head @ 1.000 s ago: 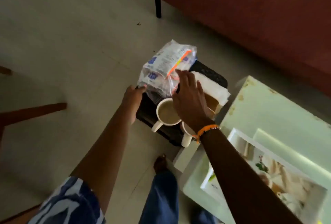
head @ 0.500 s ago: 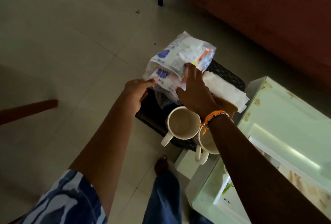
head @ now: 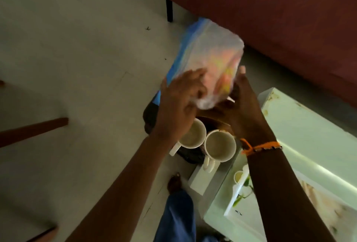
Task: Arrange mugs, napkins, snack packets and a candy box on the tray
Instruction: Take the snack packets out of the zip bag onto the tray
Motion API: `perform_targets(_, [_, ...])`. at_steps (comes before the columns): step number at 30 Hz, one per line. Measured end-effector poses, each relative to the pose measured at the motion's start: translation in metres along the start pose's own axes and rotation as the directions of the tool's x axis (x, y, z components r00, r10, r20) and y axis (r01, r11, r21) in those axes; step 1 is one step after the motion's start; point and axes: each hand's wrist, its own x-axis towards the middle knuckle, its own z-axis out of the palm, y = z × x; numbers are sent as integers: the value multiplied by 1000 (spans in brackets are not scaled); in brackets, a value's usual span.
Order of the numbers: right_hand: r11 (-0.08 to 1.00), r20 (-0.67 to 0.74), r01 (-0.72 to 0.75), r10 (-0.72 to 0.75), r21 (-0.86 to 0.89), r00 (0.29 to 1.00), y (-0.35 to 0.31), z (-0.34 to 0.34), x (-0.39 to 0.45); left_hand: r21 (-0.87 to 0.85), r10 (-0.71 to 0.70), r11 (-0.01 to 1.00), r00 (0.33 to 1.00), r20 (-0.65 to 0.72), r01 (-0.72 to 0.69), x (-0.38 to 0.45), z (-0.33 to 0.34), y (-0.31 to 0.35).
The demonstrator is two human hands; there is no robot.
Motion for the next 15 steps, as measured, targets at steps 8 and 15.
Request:
perform_targets(8, [969,-82,-86,107,232,991,37,-109,-91,64,340,924,886,316,-377,-100,62,84])
perform_targets(15, [981,-321,18,46,194,946,102,-209,-201,-178,297,955,732,613,-237,-183,109,156])
